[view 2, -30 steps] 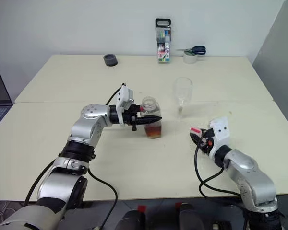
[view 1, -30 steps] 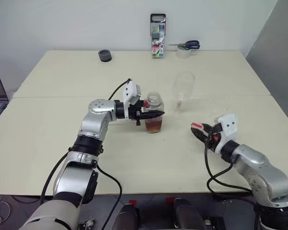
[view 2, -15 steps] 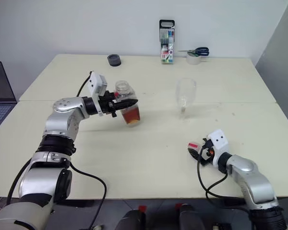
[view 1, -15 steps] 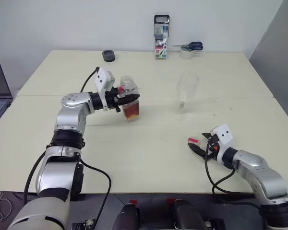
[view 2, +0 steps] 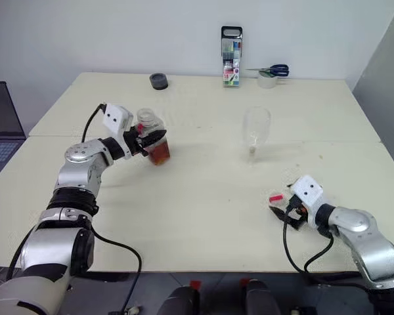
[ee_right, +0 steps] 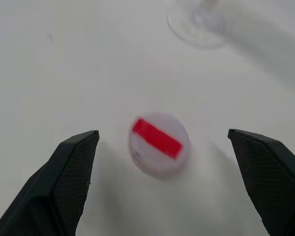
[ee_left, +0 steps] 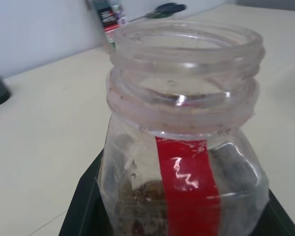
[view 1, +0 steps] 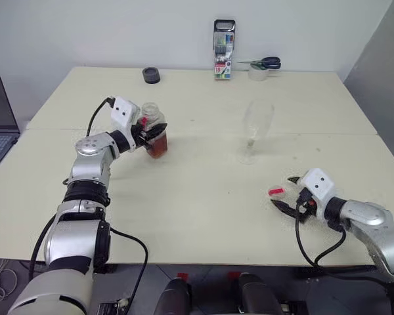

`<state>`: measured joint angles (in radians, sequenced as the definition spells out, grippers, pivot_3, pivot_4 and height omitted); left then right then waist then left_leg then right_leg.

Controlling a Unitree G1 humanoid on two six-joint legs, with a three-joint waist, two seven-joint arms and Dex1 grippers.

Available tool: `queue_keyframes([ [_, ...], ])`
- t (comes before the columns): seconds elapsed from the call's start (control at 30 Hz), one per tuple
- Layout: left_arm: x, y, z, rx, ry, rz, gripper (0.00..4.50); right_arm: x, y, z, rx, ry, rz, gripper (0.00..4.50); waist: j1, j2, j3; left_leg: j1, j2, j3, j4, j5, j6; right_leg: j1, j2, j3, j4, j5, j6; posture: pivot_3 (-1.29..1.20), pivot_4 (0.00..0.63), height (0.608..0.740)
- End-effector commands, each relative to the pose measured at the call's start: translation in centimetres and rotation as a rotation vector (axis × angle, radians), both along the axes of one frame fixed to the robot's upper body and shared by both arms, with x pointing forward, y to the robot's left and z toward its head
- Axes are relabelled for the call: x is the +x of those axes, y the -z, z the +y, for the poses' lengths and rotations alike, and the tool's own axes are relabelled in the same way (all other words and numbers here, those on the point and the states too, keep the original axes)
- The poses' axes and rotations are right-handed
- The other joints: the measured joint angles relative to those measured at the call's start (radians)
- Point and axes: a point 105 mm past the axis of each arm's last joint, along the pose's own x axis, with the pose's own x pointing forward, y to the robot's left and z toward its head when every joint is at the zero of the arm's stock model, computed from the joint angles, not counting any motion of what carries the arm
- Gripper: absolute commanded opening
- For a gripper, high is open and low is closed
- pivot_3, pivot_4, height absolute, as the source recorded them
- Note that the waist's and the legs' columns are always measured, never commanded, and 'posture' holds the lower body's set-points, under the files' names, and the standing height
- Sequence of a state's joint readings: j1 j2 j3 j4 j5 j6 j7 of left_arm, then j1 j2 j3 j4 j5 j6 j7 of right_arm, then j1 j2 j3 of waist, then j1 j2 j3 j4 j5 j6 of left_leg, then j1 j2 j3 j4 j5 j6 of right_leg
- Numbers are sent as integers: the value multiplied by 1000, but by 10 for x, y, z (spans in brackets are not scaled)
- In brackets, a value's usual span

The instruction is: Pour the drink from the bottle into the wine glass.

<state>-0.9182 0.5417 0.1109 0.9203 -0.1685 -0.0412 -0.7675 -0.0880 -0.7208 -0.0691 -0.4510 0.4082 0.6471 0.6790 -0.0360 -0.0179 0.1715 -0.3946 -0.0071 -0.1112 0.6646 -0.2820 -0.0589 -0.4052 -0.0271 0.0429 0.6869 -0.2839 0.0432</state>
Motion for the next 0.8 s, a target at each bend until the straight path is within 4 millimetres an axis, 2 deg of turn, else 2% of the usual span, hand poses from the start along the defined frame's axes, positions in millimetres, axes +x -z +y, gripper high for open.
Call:
queue_keyframes([
  [0.03,5,-30,25,-28,-135,-101,1688,-11,-35,27,141,-126,-31,4500,-2,0,0,0,0,0,0,0,0,0,0,0,0,0,0,0,150,740],
  [0.17,6,-25,40,-56,-216,-79,1688,-10,-40,55,144,-205,-43,4500,-2,0,0,0,0,-1,0,0,0,0,0,-1,1,0,0,0,150,740],
  [0.37,4,-19,59,-119,-311,-57,1688,10,-48,96,168,-247,-121,4500,-9,0,0,0,0,0,0,0,0,-1,0,-1,1,0,0,0,150,740],
  [0.6,2,-5,67,-145,-344,-7,1688,21,-57,130,203,-289,-161,4500,-17,0,0,0,0,0,0,1,-1,-2,-1,-1,3,0,0,0,150,740],
  [0.67,2,-1,69,-144,-351,-1,2418,23,-59,137,209,-294,-171,4500,-20,0,0,1,0,0,0,1,-1,-2,-1,-1,3,0,0,0,150,740],
  [0.8,1,1,67,-134,-340,-4,3590,25,-62,143,218,-299,-184,4500,-20,0,0,1,0,0,0,1,-1,-2,-1,-1,4,0,0,0,150,740],
])
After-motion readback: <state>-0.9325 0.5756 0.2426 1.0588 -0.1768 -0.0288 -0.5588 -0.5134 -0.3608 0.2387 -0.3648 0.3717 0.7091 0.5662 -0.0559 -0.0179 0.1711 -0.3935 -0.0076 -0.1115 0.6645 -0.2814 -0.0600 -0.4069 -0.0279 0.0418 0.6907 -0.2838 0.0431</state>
